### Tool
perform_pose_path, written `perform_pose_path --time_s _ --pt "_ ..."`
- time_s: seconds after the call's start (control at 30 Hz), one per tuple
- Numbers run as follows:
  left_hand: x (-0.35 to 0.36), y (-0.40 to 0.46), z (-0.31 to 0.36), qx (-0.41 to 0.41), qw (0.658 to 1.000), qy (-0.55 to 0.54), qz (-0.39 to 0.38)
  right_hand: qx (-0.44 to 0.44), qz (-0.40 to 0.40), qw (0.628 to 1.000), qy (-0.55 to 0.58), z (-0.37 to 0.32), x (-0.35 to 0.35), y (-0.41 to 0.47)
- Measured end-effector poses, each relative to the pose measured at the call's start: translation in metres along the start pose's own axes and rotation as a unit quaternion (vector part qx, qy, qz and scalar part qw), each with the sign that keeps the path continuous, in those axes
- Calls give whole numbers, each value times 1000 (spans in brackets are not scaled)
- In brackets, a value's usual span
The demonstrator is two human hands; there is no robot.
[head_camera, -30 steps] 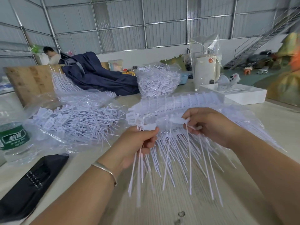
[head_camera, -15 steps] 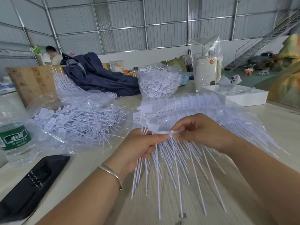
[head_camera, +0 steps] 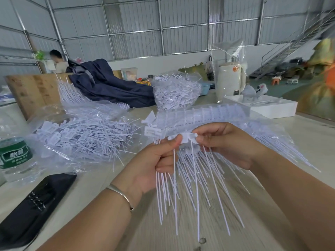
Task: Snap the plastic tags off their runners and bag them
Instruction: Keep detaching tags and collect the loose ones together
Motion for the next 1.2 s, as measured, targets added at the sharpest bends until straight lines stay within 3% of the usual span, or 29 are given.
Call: perform_pose_path --time_s 0.13,0.43,0.53,0.63,0.8,1.2 --pt "12 -3 -5 -31 995 -77 -54 12 -36 999 20 3 6 2" --pt "15 -4 -11 -61 992 -65 -86 5 -57 997 53 7 20 5" --pt "14 -2 -9 -30 997 -26 -64 6 -28 998 48 9 17 5" --pt "8 1 -6 36 996 74 15 16 64 997 41 10 6 3" --pt "-2 0 -7 75 960 246 112 -25 180 981 -65 3 -1 0" --pt "-3 -1 2 57 955 280 73 30 153 983 -97 -1 -3 -3"
Point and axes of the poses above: each hand's wrist, its own y-axis towards the middle knuckle, its own x-axis out of the palm, z = x × y, the point moved 2 cm from there along y, towards the middle knuckle, and after that the axes turned 13 degrees about x, right-handed, at the moved point
